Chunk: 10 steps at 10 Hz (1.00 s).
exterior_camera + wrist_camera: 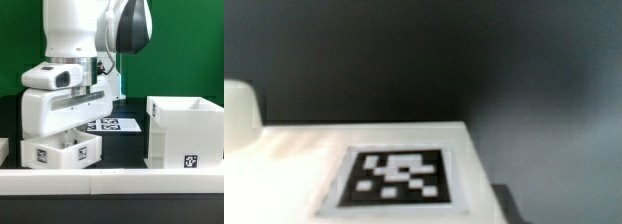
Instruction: Assemble drawer
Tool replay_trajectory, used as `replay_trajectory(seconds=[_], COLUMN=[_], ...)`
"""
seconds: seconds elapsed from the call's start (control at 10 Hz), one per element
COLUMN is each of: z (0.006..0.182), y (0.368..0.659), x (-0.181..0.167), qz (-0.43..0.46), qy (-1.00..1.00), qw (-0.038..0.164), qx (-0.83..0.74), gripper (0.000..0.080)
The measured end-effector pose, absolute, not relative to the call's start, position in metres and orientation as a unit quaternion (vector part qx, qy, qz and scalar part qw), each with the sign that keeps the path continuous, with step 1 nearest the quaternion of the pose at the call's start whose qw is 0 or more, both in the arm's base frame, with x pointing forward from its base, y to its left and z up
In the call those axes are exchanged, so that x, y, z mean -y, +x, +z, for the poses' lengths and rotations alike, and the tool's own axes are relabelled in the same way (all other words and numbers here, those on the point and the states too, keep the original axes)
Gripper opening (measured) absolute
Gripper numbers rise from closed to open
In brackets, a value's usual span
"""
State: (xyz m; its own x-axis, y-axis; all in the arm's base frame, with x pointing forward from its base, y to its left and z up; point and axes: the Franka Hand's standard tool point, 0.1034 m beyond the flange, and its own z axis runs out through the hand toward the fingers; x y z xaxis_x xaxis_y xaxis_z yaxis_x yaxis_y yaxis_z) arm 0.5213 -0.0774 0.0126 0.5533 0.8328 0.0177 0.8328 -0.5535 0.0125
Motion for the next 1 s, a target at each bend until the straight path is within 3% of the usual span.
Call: replay_trajectory(seconds=[0.7,1.0], z=[0.008,0.011], y=[0.516,0.526], x=[0.075,0.053], qz=[-0.011,-0.015], qy=[0.741,0.712], qw=[0.012,0.013], qx=[-0.671,-0.702], gripper=[0.0041,0.0041])
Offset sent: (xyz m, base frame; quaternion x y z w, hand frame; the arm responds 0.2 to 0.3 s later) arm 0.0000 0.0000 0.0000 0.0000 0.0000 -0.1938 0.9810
